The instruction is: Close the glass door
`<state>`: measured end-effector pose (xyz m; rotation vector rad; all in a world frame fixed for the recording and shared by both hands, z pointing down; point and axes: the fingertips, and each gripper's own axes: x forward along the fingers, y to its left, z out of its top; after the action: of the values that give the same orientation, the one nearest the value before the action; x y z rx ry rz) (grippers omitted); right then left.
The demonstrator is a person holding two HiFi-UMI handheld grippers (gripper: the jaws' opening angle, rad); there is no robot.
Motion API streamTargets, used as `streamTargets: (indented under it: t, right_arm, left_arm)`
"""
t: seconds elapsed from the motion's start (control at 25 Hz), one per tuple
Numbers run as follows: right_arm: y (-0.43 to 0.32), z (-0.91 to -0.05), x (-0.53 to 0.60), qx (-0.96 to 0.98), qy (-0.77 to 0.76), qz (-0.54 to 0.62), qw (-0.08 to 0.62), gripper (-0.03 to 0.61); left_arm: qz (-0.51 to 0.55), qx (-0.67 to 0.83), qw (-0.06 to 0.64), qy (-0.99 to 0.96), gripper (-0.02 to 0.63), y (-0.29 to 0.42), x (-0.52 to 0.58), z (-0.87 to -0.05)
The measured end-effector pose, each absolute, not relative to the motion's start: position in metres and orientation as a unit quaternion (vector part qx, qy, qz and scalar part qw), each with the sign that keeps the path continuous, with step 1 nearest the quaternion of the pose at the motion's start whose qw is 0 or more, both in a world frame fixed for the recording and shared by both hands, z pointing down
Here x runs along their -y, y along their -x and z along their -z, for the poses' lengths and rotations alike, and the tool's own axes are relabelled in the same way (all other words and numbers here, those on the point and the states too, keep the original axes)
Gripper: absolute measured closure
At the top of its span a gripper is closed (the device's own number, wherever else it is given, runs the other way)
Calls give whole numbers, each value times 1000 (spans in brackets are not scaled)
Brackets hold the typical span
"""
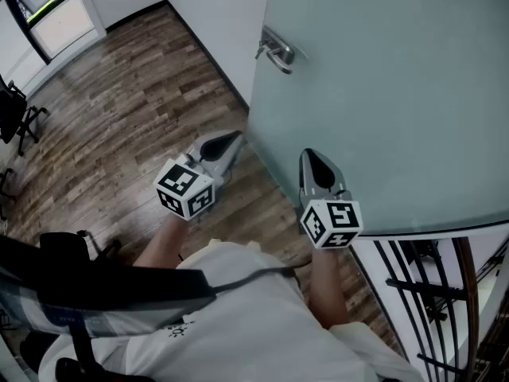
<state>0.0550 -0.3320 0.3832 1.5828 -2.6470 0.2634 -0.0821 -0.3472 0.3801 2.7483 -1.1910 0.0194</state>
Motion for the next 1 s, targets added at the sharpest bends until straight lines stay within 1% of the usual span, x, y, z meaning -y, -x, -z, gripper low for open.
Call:
streamTargets:
  t: [0.2,0.4,0.68,1.0]
  right_arm:
    - [-59,-380,336,855,-511,-88,15,569]
    - [-70,-386,334,857,-507,-96,12,569]
    - [-77,-392,331,870,-483,-96,23,569]
    - [-108,-410,319,879,-463,-107,29,569]
  left_arm:
    - [-8,393,74,-916,611,79,348,-379]
    - [1,388,90,-917,609,69,345,-384]
    - [-6,387,99,-917,609,50,340,-387]
    - [-21,407,103,-907,609,29,324,-402]
